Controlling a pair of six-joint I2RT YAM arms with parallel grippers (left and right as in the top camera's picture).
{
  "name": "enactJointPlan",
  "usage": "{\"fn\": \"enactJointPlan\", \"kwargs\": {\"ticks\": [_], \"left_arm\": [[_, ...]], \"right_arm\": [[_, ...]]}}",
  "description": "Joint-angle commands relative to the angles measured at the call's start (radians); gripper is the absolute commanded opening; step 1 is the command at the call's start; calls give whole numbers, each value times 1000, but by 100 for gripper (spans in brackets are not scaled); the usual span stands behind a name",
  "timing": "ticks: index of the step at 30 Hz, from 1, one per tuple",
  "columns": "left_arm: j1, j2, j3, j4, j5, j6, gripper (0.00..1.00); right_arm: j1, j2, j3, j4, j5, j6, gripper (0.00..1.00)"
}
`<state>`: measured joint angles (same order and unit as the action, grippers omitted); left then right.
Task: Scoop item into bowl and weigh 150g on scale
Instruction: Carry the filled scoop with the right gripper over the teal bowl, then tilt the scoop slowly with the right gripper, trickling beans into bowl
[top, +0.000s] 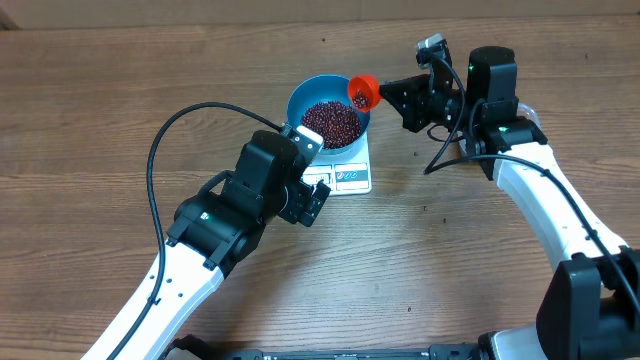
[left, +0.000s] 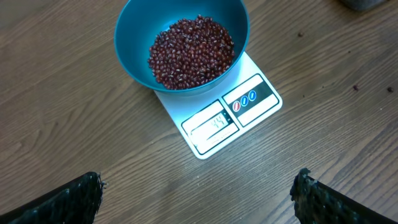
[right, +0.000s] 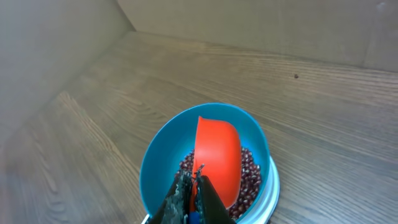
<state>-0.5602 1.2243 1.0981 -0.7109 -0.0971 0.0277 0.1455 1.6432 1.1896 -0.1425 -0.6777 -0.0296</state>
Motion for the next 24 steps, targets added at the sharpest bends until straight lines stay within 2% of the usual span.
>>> {"fn": "enactJointPlan", "kwargs": {"ticks": [1,12,18,24], "left_arm": [[4,-9,-3,4,12,-13,100],[5,-9,-3,4,12,-13,100],[4,-9,-3,4,12,-13,100],[4,-9,-3,4,12,-13,100]], "right_arm": [[5,20,19,7,15,-1,4],[13,82,16,37,25,-108,4],[57,82,16,41,24,-288,4],[65,82,16,45,32,-290,4]]}}
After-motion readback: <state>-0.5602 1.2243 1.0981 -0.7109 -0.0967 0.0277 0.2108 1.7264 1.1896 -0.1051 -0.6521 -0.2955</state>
